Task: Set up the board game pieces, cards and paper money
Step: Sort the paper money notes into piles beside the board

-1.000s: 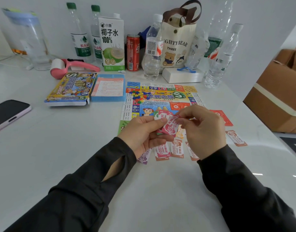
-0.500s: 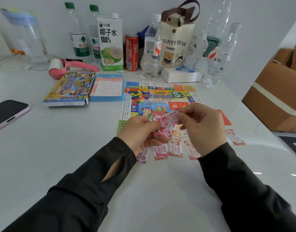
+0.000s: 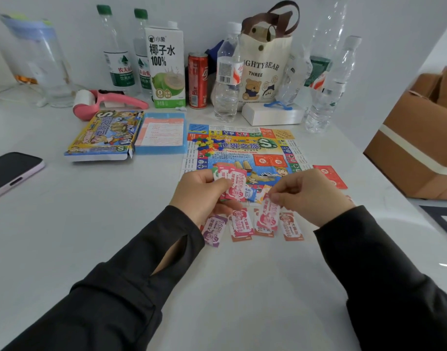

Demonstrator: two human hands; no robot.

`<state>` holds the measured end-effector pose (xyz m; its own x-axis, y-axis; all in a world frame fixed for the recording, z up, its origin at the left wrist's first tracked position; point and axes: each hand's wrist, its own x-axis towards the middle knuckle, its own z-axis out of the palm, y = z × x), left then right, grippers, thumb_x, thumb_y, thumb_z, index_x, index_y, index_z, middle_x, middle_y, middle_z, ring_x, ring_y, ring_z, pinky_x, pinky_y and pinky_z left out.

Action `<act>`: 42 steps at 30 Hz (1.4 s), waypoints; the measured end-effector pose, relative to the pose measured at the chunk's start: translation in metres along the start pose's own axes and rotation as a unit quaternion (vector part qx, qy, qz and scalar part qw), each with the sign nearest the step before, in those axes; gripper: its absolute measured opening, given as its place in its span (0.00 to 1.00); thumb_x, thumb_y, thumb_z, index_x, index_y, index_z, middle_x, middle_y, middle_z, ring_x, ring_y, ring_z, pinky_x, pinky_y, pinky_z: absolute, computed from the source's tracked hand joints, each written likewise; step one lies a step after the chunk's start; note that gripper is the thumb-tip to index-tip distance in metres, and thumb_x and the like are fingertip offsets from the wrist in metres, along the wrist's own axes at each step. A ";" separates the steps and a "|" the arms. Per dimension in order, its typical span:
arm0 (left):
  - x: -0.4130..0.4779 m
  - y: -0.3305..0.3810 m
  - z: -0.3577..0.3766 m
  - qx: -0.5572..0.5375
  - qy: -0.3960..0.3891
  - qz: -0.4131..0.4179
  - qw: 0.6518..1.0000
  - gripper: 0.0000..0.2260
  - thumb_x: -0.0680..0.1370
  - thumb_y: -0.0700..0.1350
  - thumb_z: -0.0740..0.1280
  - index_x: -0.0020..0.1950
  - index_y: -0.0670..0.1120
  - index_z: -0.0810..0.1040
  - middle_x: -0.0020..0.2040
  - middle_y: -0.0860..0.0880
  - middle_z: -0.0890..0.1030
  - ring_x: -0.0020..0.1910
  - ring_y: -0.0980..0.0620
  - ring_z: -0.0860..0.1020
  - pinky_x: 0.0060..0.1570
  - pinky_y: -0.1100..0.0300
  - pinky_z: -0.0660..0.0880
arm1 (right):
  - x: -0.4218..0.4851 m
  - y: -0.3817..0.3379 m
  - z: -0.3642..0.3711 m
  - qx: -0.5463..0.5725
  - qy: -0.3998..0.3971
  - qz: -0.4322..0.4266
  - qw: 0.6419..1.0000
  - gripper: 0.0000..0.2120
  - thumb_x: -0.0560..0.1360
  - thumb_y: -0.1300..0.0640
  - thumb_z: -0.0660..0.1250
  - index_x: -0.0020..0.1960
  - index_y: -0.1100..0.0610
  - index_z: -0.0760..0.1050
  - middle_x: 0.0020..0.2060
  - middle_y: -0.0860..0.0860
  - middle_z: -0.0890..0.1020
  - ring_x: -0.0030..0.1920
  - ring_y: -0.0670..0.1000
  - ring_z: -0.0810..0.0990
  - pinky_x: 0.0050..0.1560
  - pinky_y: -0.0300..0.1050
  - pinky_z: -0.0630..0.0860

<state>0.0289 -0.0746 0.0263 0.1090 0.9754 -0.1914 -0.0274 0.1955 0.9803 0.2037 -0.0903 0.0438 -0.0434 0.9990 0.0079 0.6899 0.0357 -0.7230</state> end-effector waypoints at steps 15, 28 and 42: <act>0.002 -0.003 -0.001 0.054 -0.012 0.019 0.998 0.09 0.77 0.39 0.65 0.51 0.33 0.76 0.40 0.41 0.83 0.29 0.49 0.82 0.28 0.61 0.76 | 0.002 0.002 0.015 -0.214 -0.032 0.000 0.976 0.05 0.72 0.56 0.70 0.41 0.49 0.76 0.38 0.44 0.74 0.39 0.43 0.71 0.36 0.32 0.65; -0.003 0.000 0.004 0.033 -0.063 0.013 0.997 0.06 0.77 0.38 0.64 0.41 0.44 0.78 0.33 0.47 0.83 0.27 0.50 0.81 0.23 0.65 0.75 | 0.002 0.000 0.020 -0.059 0.214 -0.116 0.968 0.09 0.72 0.58 0.70 0.52 0.53 0.80 0.42 0.46 0.77 0.39 0.42 0.72 0.39 0.23 0.65; -0.006 0.003 0.004 -0.147 -0.125 -0.053 0.980 0.04 0.76 0.38 0.64 0.46 0.39 0.77 0.33 0.42 0.82 0.26 0.51 0.80 0.22 0.66 0.75 | 0.001 0.003 0.033 -0.128 0.315 -0.254 0.906 0.10 0.66 0.59 0.71 0.46 0.61 0.83 0.38 0.55 0.80 0.40 0.56 0.77 0.41 0.42 0.68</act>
<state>0.0324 -0.0808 0.0305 0.3651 0.9002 -0.2373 -0.2831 0.3502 0.8929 0.1821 -0.0900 0.0194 -0.0371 0.6659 0.7451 0.8448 0.4191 -0.3326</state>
